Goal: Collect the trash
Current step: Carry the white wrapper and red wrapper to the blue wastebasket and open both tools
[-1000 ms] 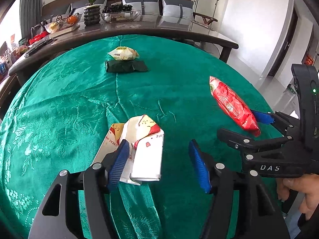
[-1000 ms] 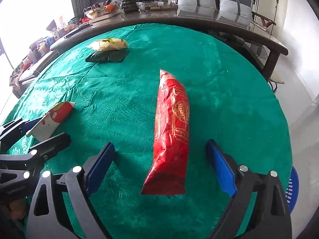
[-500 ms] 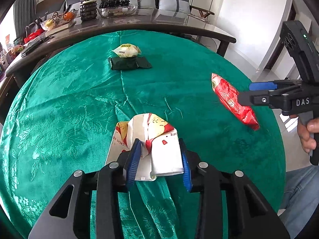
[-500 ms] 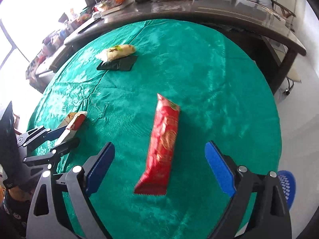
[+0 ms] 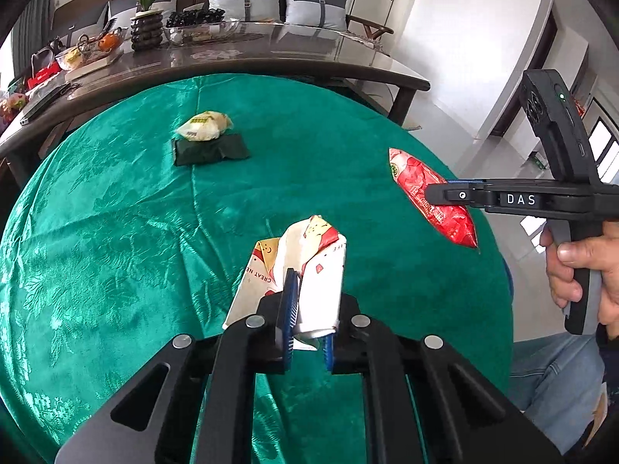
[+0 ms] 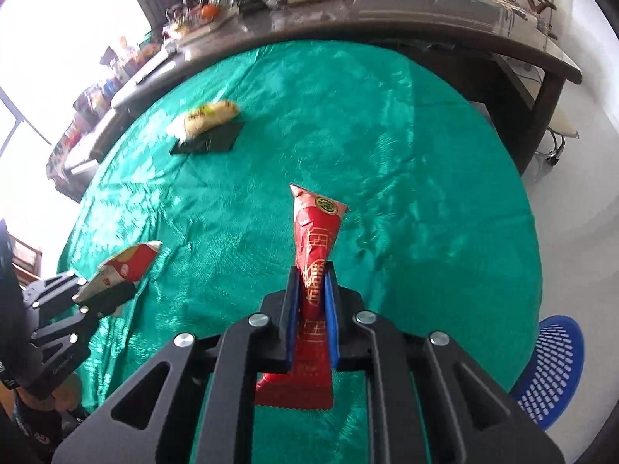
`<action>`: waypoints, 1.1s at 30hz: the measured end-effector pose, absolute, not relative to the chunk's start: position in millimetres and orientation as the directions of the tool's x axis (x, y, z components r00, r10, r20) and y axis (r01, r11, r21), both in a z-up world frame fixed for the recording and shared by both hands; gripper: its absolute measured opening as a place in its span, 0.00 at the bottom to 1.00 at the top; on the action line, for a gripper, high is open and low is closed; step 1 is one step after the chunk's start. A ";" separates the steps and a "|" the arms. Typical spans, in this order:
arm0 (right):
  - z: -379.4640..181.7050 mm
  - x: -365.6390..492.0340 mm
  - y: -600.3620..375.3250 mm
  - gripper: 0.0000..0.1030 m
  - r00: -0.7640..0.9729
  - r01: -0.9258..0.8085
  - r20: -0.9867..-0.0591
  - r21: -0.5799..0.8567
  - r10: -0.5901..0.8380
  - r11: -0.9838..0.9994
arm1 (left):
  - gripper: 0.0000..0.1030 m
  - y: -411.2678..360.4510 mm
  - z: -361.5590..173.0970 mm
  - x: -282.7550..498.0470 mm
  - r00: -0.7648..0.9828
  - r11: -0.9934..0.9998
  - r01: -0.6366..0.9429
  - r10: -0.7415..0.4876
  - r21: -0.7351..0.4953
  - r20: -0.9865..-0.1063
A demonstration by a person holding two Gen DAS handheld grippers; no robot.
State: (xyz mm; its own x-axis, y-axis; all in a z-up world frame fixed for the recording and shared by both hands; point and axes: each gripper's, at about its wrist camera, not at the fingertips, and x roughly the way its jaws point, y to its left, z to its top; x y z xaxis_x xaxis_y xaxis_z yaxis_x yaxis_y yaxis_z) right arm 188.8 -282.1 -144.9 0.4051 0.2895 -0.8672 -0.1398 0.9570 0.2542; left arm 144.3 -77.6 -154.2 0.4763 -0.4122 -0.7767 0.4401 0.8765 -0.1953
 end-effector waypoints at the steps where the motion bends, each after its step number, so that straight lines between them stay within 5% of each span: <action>1: -141.3 186.7 -285.0 0.11 0.418 -0.144 -0.854 0.274 0.310 0.951 | 0.10 -81.6 -152.0 144.9 0.472 0.873 0.447 -0.417 -0.197 -0.777; 15: -107.9 151.9 -366.0 0.10 0.504 -0.110 -0.744 0.448 0.438 0.887 | 0.10 -188.8 -144.2 148.2 0.374 0.798 0.540 -0.511 -0.266 -0.774; 33: -160.8 66.9 -621.4 0.10 0.524 0.372 -0.849 0.307 0.076 0.876 | 0.10 -466.9 -178.3 107.9 0.118 0.579 0.732 -0.627 -0.360 -0.770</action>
